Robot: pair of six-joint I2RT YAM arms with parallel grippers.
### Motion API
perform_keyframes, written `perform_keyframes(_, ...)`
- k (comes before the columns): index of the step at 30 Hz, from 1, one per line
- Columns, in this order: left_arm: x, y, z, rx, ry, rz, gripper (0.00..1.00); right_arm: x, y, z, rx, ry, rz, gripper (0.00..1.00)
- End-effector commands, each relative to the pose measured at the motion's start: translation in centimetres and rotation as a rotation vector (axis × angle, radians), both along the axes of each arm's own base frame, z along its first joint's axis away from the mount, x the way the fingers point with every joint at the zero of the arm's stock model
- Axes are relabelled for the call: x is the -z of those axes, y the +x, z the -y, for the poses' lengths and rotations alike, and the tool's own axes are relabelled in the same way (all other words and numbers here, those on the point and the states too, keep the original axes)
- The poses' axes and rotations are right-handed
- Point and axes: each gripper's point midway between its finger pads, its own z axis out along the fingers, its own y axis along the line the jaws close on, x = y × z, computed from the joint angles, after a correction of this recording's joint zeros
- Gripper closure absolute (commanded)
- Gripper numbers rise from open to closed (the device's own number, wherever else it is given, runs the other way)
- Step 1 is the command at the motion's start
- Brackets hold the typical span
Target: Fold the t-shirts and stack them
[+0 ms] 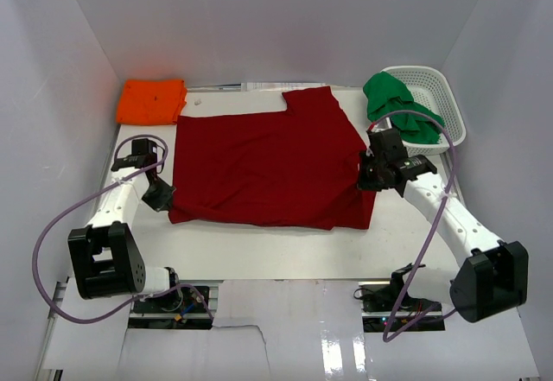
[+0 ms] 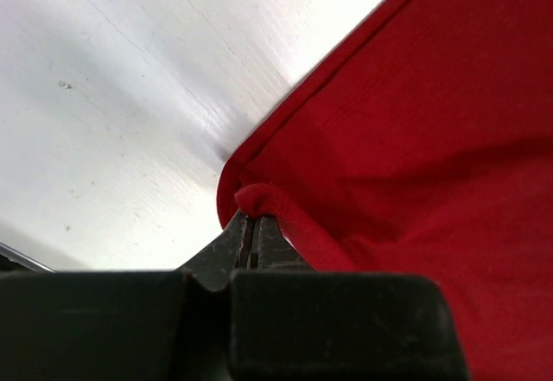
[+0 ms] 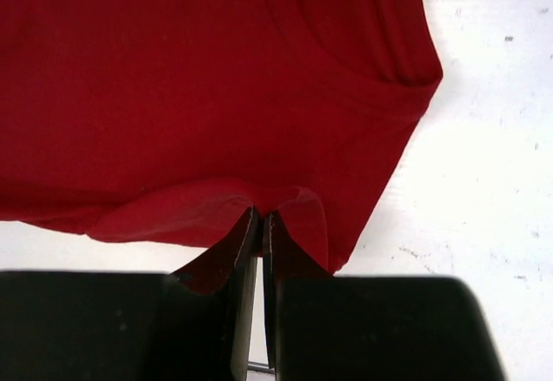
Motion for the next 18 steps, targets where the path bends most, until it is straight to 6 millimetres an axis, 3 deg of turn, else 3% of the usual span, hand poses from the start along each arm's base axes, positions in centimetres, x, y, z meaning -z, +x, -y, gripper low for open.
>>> perform_keyframes(1, -0.1, 1.3, -0.8, -0.031, 0.032, 0.038, 1.00, -2.9, 3.4, -0.8, -0.034, 0.009, 0.116, 0.92)
perform_keyframes(7, 0.7, 1.6, -1.1, -0.047, 0.039, 0.033, 1.00, -4.3, 5.5, -1.9, -0.071, 0.022, 0.142, 0.92)
perform_keyframes(18, 0.4, 4.2, -1.8, -0.055, 0.062, 0.052, 1.00, -4.6, 9.0, -3.5, -0.142, 0.003, 0.145, 0.92)
